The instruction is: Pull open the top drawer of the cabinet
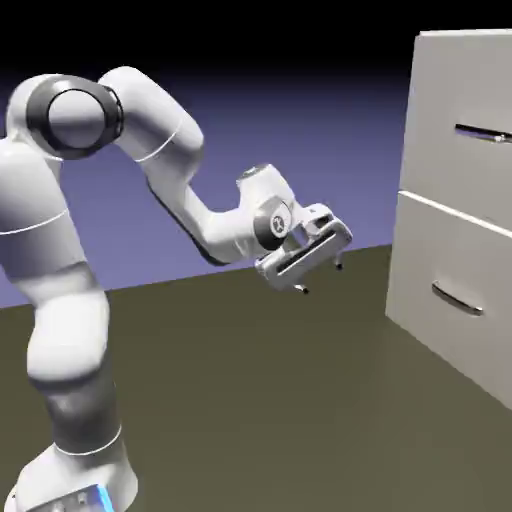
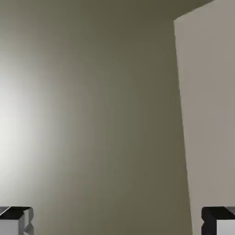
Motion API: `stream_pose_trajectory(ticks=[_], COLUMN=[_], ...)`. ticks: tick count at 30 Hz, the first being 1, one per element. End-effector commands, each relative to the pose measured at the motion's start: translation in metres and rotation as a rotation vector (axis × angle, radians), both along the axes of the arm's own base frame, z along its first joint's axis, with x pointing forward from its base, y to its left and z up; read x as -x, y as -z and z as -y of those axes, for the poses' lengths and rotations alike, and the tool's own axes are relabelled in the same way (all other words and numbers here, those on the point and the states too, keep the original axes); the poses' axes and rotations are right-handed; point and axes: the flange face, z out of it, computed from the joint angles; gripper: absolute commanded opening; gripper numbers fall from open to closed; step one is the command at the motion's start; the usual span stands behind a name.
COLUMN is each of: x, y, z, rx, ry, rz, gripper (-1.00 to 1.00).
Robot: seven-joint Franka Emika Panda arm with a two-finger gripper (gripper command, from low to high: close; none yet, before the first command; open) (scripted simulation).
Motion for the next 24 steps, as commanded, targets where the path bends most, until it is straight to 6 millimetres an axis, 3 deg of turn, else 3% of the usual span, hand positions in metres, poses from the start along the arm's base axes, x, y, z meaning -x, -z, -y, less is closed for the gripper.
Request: stream_pose_trajectory(ticks=[1,13,19,24], x=[-0.002,-0.013,-0.018,-0.024], y=[0.006,0.057,0.064,0.057], z=[-0.007,-0.091,-0.128,-0.154], rx=[0.041,0.453,0.631,0.788], ry=[-0.070,-0.911,-1.295,-1.572], rz=[-0.014,-0.083,-0.027,0.070], gripper=[0.00,0.00,0.00,0.00])
